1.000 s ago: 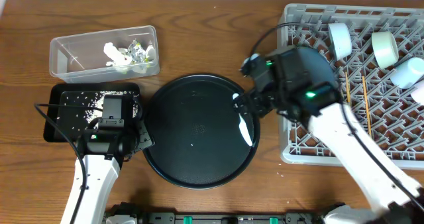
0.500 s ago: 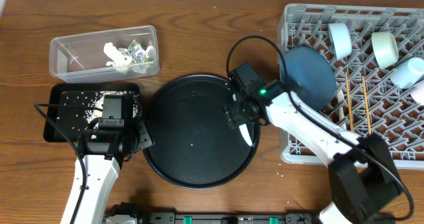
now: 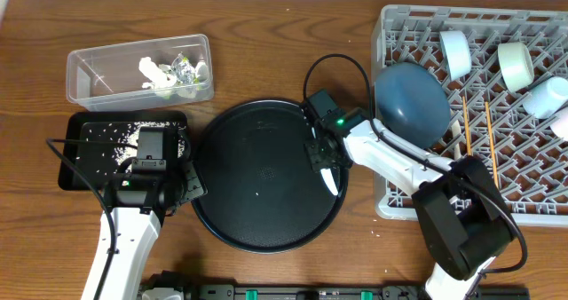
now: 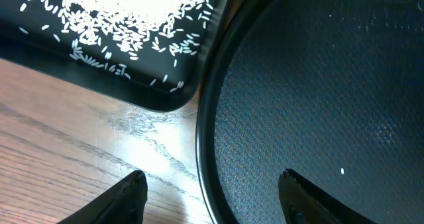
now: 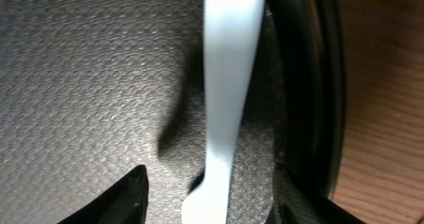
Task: Sort waste into correct bins and load items into the dishwasher rack
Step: 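Lower the right gripper onto the white spoon and grasp it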
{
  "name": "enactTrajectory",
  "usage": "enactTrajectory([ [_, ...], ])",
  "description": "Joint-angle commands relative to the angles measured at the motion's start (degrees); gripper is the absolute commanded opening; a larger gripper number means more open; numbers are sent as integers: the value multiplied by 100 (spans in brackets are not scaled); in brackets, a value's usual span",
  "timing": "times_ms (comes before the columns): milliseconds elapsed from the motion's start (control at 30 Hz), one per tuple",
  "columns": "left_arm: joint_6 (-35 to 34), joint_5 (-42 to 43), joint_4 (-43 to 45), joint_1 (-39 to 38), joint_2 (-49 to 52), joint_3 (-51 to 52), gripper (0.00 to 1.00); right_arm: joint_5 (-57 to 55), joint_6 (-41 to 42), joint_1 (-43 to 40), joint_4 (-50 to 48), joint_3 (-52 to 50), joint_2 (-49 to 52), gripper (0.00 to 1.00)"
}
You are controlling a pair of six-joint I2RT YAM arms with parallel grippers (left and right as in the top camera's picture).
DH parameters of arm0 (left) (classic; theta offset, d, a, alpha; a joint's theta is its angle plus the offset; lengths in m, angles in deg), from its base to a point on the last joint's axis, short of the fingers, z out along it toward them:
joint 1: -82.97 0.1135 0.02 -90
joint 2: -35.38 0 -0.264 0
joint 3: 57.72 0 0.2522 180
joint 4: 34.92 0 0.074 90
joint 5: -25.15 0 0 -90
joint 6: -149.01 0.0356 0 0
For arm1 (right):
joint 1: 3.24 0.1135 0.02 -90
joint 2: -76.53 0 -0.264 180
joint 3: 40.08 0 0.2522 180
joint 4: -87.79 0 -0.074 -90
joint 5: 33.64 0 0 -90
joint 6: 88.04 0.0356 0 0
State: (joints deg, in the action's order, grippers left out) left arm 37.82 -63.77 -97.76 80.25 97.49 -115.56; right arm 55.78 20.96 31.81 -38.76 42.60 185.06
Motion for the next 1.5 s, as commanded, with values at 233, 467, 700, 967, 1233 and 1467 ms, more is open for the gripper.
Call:
enactTrajectory([
  [233, -55, -48, -15, 24, 0, -28, 65, -264, 133, 125, -168, 17, 131, 50],
  [467, -52, -46, -15, 24, 0, -28, 65, -264, 133, 146, -280, 17, 131, 45],
  [700, -52, -48, -15, 24, 0, -28, 65, -262, 133, 146, -326, 17, 133, 45],
  [967, -52, -48, -15, 24, 0, -28, 65, -262, 136, 243, -330, 15, 251, 48],
  [1233, -52, -48, -17, 24, 0, -28, 65, -262, 221, 334, -302, 15, 678, 50],
  [1467, -52, -48, -15, 24, 0, -28, 65, -356, 221, 310, -227, 15, 686, 38],
])
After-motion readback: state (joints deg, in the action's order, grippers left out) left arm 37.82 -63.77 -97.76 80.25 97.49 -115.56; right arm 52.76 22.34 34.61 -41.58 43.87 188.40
